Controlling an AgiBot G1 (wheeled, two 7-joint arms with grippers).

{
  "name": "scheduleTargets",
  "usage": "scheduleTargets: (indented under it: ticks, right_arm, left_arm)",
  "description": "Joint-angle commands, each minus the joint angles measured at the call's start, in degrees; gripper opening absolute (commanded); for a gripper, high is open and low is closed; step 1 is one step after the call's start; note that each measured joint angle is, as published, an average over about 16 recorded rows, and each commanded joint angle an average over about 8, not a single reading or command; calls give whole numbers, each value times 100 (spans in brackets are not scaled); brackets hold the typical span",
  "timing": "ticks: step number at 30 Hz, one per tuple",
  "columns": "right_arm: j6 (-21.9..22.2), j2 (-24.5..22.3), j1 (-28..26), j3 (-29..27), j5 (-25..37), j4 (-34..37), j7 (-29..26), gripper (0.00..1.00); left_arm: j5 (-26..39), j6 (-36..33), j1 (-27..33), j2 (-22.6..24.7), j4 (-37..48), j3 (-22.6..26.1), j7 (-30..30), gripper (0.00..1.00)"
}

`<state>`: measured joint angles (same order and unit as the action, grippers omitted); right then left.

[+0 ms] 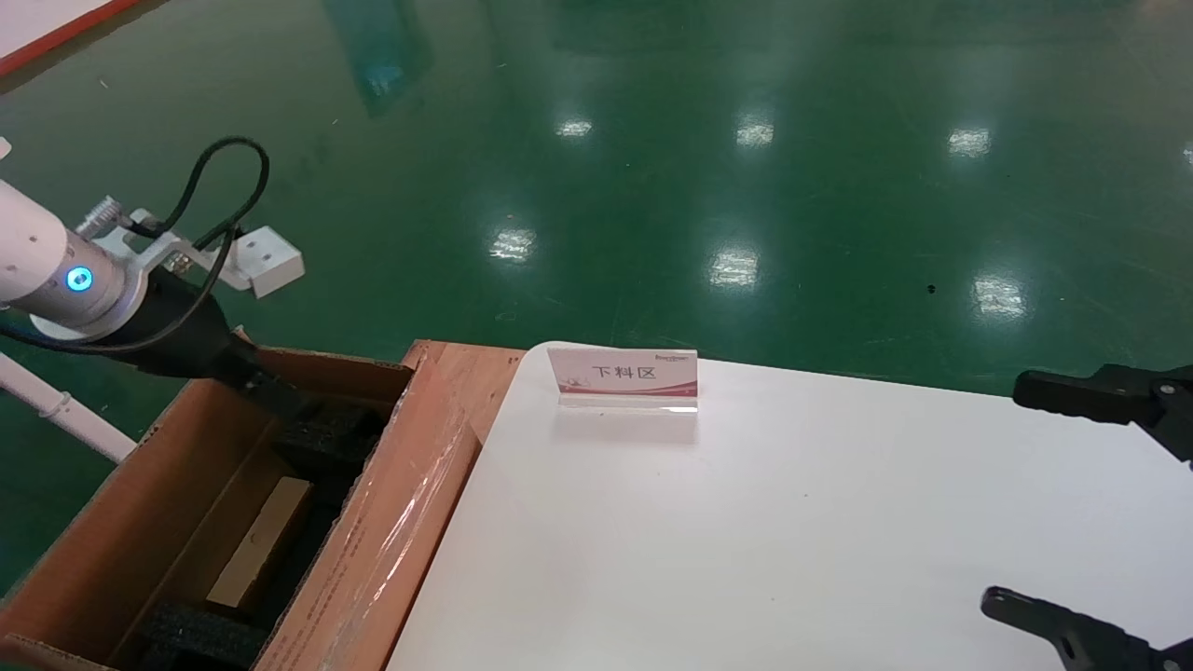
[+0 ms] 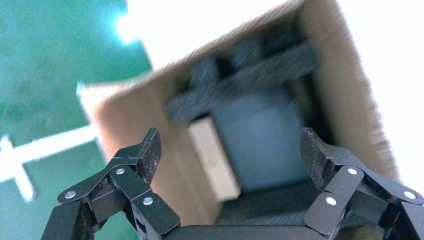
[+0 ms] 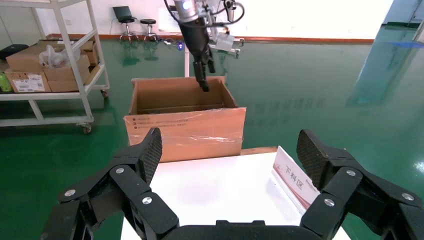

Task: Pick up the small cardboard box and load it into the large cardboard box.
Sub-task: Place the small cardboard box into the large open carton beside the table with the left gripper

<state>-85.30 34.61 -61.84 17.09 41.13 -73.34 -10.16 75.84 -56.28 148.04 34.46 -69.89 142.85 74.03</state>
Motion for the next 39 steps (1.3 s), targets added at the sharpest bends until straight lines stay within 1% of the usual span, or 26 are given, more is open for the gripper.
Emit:
scheduleTargets:
  ticks: [1, 5, 8, 10, 12, 39]
  right_arm:
    - [0, 0, 0, 1, -1, 0, 0, 100]
    - [1, -1, 0, 1, 0, 1, 1, 100]
    - [1, -1, 0, 1, 2, 2, 1, 100]
    - [2, -1, 0, 1, 2, 3, 2, 100]
    - [1, -1, 0, 2, 2, 4, 3, 100]
    - [-7, 8, 6, -23, 19, 0, -11, 100]
  left_arm:
    - [-56, 96, 248, -170, -323, -109, -101, 100]
    - [-114, 166, 433, -308, -626, -215, -147, 100]
    - [-153, 160, 422, -345, -728, -350, -204, 100]
    - [-208, 121, 308, -356, -765, -551, -300, 100]
    - [-288, 51, 107, -356, -781, -854, -448, 100]
    - [-1746, -1352, -3997, -163, -588, -6400, -3205, 100]
